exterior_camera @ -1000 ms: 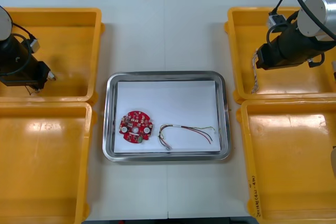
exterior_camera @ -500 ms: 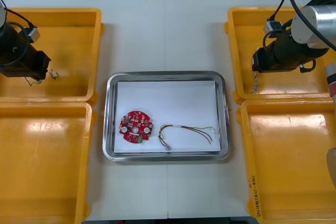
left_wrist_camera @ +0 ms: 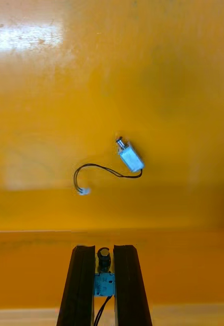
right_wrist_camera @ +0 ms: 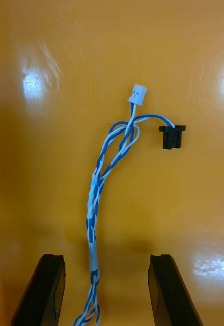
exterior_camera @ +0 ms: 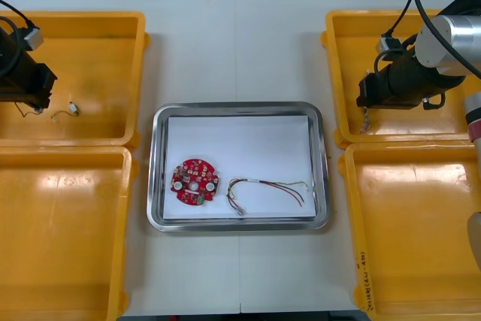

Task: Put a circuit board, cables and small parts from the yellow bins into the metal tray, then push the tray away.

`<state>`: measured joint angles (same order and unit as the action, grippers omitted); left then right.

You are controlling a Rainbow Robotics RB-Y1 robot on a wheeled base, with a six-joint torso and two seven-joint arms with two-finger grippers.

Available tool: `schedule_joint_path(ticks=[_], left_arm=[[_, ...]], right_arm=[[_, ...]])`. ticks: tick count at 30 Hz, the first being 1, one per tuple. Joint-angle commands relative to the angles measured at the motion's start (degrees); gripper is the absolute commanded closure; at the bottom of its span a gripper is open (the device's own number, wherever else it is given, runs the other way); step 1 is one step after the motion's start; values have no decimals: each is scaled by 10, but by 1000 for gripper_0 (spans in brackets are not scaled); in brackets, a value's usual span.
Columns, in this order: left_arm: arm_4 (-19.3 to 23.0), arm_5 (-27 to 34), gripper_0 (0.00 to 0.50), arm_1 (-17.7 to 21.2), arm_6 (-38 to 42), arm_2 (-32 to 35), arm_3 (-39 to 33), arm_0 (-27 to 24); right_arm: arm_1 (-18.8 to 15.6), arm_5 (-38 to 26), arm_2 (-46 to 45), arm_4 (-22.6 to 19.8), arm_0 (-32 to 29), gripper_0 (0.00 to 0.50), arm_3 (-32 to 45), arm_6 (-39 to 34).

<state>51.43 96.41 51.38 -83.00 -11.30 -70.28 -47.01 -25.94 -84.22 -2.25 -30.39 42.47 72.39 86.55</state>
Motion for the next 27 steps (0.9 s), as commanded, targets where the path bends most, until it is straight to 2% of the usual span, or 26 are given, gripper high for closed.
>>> schedule_joint_path(ticks=[1,16,21,24,27], left_arm=[[8,28,500,40,54,30,-35,-22],[8,96,500,47,83,124,-111,-12],[5,100,500,46,145,146,-207,35],[10,112,500,40,178,146,-242,43],[11,133,500,30,203,145,-267,43]], right_arm=[[4,12,14,-16,-2,24,-3,-17],[4,31,39,-19,-2,25,-43,-29],[4,32,44,-15,-2,25,-47,-35],[4,33,44,-13,-2,26,-51,-38],[4,33,44,-13,-2,94,-54,-39]])
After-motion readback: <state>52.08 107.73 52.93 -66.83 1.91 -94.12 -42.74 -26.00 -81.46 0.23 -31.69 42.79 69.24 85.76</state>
